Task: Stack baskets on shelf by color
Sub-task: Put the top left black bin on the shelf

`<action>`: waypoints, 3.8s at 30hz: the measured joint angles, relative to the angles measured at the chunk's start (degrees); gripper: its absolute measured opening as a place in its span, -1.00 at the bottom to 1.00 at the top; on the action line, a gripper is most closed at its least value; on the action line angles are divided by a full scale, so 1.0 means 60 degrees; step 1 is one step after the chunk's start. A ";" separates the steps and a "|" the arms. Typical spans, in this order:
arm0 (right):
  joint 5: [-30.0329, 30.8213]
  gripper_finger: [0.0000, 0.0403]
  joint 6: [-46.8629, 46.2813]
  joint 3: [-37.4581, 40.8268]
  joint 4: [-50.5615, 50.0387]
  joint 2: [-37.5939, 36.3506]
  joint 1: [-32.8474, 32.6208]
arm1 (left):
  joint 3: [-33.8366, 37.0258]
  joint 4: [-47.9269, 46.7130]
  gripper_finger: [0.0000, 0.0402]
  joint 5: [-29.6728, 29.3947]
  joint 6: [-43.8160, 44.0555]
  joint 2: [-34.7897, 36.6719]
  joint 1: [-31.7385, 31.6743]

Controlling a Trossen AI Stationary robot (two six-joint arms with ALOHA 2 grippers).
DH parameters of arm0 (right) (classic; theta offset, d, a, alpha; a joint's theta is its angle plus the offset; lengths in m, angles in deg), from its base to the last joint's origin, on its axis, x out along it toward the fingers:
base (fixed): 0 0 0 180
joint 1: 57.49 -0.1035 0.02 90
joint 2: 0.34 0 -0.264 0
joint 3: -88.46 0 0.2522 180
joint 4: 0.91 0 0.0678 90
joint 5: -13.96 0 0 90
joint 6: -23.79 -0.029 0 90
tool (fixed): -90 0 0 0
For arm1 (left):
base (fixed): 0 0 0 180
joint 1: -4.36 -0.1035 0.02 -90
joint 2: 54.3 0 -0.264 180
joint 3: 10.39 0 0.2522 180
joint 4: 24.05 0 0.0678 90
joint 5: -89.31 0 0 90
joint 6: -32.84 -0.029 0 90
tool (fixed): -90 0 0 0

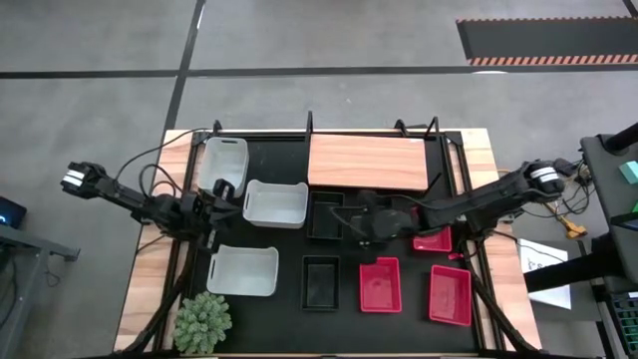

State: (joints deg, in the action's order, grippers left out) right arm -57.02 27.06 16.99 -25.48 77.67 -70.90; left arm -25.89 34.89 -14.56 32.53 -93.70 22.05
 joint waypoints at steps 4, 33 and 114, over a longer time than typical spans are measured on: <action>0.0003 -0.46 -0.0683 -0.1159 -0.1409 0.1003 0.0058 | -0.0058 0.0132 -1.00 -0.0074 -0.0723 0.0185 0.0000; -0.2429 -0.17 -0.1574 -0.3432 -0.2153 0.4810 0.1335 | -0.0044 0.0091 -1.00 -0.0233 -0.1076 0.0410 0.0000; -0.0924 -0.93 0.3137 -0.3174 -0.1699 0.3798 0.4492 | -0.0040 0.0103 -1.00 -0.0229 -0.1098 0.0413 0.0000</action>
State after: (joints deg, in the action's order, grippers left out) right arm -62.56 45.88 -2.05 -35.68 100.45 -43.95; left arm -26.13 35.50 -15.94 25.94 -91.23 22.05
